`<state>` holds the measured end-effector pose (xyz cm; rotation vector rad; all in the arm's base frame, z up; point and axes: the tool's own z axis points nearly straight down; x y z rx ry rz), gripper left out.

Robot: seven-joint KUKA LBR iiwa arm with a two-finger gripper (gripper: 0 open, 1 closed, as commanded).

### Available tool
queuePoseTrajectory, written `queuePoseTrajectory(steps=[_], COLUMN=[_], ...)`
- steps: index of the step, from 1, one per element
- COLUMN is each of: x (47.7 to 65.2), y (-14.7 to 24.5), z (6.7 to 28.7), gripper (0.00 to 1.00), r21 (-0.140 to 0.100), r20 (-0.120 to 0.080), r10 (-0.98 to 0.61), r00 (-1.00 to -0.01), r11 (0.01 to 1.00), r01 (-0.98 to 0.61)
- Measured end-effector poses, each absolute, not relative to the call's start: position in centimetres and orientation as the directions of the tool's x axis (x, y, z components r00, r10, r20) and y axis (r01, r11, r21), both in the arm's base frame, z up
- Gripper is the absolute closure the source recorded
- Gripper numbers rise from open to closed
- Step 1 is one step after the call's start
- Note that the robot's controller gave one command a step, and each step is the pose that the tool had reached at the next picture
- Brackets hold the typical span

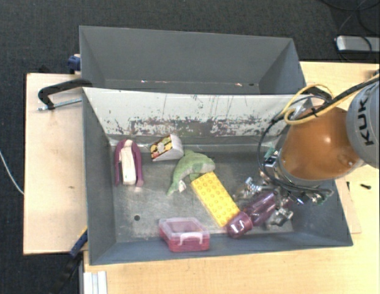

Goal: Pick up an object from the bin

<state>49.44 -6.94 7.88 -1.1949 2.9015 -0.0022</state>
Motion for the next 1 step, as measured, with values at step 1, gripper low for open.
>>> queuePoseTrajectory(steps=[1], x=[50.02], y=[-6.91], z=[5.86], gripper=[1.0], r21=[-0.006], r20=[-0.007], r10=[-0.759], r00=[-0.651], r11=[0.651], r01=[-0.759])
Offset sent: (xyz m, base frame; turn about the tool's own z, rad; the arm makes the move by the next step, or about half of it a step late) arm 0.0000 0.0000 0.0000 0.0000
